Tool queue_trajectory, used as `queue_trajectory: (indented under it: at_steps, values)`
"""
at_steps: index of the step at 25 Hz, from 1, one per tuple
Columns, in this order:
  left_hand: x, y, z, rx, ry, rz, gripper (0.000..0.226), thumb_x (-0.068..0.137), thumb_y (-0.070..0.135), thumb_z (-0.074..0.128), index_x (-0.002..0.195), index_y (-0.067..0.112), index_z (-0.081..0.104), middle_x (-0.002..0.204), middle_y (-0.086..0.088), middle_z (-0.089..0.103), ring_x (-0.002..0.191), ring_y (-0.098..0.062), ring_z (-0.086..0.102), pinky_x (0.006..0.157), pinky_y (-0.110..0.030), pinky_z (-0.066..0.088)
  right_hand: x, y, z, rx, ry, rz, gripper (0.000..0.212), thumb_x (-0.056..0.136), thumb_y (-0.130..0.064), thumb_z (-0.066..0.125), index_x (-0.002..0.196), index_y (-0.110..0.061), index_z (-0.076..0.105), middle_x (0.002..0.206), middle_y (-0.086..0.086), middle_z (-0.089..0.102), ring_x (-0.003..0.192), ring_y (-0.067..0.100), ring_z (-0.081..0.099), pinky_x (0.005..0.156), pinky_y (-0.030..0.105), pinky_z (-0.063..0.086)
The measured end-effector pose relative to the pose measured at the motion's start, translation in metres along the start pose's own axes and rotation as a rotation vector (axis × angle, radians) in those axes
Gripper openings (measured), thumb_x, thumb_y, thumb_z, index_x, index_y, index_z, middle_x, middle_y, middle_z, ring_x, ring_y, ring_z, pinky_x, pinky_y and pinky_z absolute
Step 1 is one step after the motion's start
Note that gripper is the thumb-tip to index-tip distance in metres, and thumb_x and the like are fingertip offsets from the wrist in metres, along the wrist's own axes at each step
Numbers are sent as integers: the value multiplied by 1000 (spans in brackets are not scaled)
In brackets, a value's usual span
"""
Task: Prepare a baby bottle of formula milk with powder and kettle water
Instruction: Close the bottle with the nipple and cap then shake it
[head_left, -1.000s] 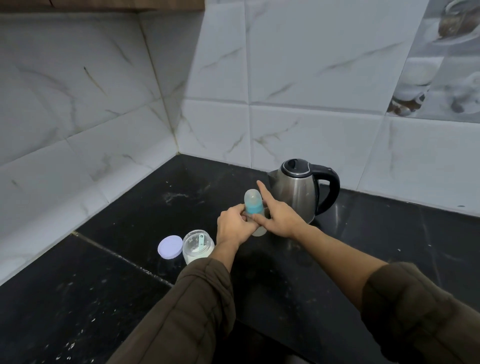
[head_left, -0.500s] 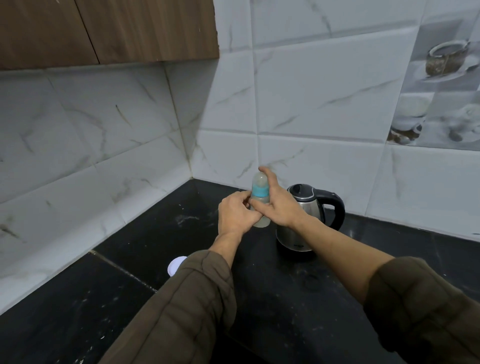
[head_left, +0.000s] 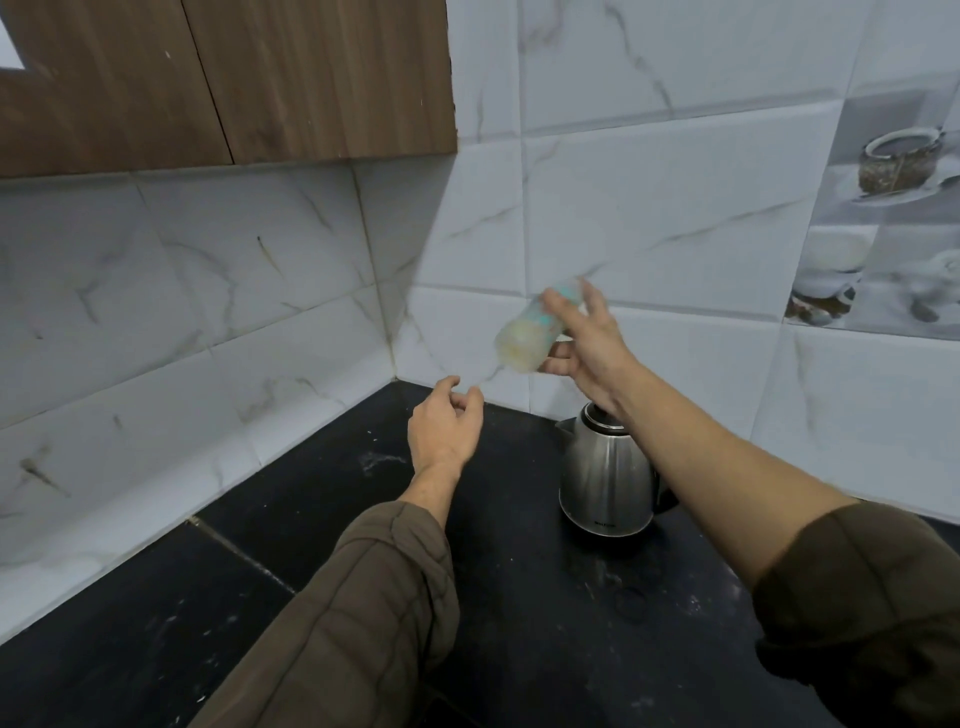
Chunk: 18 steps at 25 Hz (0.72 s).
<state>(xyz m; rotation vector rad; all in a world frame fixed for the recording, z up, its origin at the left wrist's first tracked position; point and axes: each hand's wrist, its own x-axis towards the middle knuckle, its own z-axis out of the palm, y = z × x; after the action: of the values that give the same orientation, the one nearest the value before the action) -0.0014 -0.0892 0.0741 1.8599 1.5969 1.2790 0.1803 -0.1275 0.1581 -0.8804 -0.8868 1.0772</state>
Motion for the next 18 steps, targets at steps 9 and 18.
queue_trajectory:
  at_steps: [9,18]
  values:
    - [7,0,6,180,-151,-40,47,97,35,56,142,19,58,98,11,71,104,-19,67,95,-36,51,11,-21,18,210,64,-52,61,100,-35,71,150,-25,36,132,11,58,93,34,76,71,45,64]
    - [9,3,0,235,-142,-58,47,96,25,55,143,20,57,107,3,73,109,-24,66,94,-36,51,12,-31,40,220,123,-113,66,100,-33,71,153,-30,31,135,12,57,95,35,76,67,42,64]
